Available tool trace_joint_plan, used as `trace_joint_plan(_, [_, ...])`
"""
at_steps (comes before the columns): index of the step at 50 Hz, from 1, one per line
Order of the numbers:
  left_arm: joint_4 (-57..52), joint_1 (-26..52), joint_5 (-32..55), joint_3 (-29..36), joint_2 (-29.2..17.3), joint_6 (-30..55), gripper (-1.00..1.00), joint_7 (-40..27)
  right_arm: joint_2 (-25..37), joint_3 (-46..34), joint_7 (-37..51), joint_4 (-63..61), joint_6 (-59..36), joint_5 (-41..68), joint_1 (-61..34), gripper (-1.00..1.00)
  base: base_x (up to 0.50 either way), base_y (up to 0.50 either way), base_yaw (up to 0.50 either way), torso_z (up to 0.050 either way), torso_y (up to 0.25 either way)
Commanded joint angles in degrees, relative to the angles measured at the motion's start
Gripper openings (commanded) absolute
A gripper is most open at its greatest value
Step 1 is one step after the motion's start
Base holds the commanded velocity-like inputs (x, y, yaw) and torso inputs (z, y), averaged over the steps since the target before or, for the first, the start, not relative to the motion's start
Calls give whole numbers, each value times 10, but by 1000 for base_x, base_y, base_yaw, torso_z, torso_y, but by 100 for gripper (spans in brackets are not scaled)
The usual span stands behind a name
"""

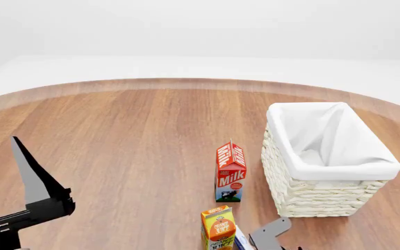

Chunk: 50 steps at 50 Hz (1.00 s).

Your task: Pick up the cream cheese box and the butter, and put them in the basket.

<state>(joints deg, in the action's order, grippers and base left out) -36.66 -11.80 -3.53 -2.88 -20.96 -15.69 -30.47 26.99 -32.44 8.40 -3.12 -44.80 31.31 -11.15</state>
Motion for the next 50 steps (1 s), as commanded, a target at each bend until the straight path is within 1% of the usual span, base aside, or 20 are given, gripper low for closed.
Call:
trace_joint_plan(1, [2,-2,-4,-14,11,-4,100,10,-4,-19,-18,5,29,-45,-2,-100,0,0,0,0,0])
trace_joint_plan(17, [2,-2,-4,-11,9,-4,100,7,-1,-26,-18,0,30,-49,-1,-100,0,0,0,0,0])
trace_joint_plan(20, [1,-3,-4,-12,9,-4,100,7,3,1,16,-43,18,-39,4,-100,0,0,0,0,0])
trace_joint_plan(21, [1,-2,-4,-13,8,-3,100,7,7,6,31,-68,15,-42,7,-100,0,0,0,0,0])
trace_joint_plan(22, [1,-2,-3,-13,8,-3,100,7,14,28,53,-118,-1,-26,14,-100,0,0,0,0,0])
trace_joint_plan(24, [2,-2,-4,-12,8,-3,100,6,22,41,78,-164,-10,-26,20,-100,0,0,0,0,0])
trace_joint_plan(25, [1,-2,-3,-12,8,-4,100,6,22,63,106,-191,-20,-22,24,-100,0,0,0,0,0])
trace_joint_plan(26, [1,-3,-4,-12,8,-4,100,6,28,60,114,-205,-13,-34,25,-100,0,0,0,0,0])
trace_joint_plan(32, [-2,-2,-2,-14,6,-2,100,5,38,112,172,-287,-29,-21,51,-100,0,0,0,0,0])
trace_joint_plan(37, [-5,-3,-1,-15,5,0,100,4,58,122,176,-356,-44,-2,64,-100,0,0,0,0,0])
trace_joint_plan(39, [-6,-3,-1,-15,4,0,100,4,68,113,174,-375,-42,-8,68,-100,0,0,0,0,0])
trace_joint_plan(44, [-5,-6,4,-18,3,-3,100,3,77,129,186,-422,-68,15,72,-100,0,0,0,0,2])
trace_joint_plan(45, [-5,-7,5,-20,2,-4,100,2,80,146,192,-443,-81,32,69,-100,0,0,0,0,0])
trace_joint_plan(47, [-4,-7,5,-20,2,-5,100,1,87,151,197,-458,-78,26,65,-100,0,0,0,0,0])
trace_joint_plan(48, [-4,-7,4,-19,3,-6,100,1,87,176,204,-472,-95,52,60,-100,0,0,0,0,0])
trace_joint_plan(50, [-5,-7,4,-19,2,-5,100,1,91,192,213,-487,-103,60,53,-100,0,0,0,0,0])
